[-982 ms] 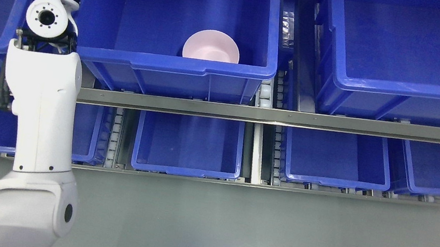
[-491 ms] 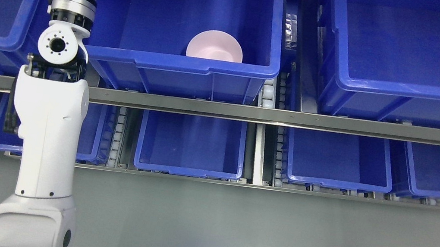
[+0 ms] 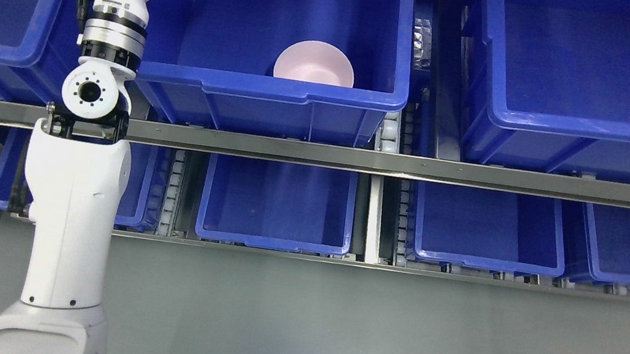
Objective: Stack pink IKEA bowls on left shelf middle
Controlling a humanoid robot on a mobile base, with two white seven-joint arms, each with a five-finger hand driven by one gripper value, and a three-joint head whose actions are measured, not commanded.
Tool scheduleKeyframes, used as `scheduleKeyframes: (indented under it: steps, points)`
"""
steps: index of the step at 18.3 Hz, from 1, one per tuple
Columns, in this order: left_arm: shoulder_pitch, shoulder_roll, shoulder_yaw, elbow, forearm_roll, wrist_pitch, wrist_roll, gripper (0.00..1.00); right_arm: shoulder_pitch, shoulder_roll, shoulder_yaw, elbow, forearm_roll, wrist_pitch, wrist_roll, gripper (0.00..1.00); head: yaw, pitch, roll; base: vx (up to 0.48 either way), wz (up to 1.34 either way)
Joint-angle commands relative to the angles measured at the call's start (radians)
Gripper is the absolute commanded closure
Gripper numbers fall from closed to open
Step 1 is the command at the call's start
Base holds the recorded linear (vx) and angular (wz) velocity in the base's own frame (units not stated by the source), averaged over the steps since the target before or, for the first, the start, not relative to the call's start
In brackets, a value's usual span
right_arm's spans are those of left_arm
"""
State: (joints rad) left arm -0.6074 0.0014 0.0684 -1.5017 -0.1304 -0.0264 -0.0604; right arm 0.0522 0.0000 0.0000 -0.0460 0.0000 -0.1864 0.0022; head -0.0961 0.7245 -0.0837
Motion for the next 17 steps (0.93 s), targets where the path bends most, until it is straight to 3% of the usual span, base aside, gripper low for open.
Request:
scheduleKeyframes:
  steps: [1, 7, 10, 17]
  points:
    - [0.012, 0.016, -0.018, -0.049, 0.002, -0.007, -0.001, 0.00, 0.000, -0.017, -0.009, 0.000, 0.008, 0.001, 0.001, 0.00, 0.0000, 0.000, 0.000, 0.000, 0.00]
    - [-0.014, 0.016, -0.013, -0.060, 0.002, 0.002, -0.002, 0.00, 0.000, -0.017, -0.009, 0.000, 0.008, 0.001, 0.001, 0.00, 0.0000, 0.000, 0.000, 0.000, 0.00]
    - [-0.089, 0.016, -0.002, -0.101, 0.002, 0.106, -0.002, 0.00, 0.000, -0.017, -0.009, 0.000, 0.008, 0.001, 0.001, 0.00, 0.0000, 0.000, 0.000, 0.000, 0.00]
    - [-0.092, 0.016, -0.002, -0.137, 0.002, 0.109, -0.006, 0.00, 0.000, -0.017, -0.011, 0.000, 0.008, 0.001, 0.001, 0.00, 0.0000, 0.000, 0.000, 0.000, 0.00]
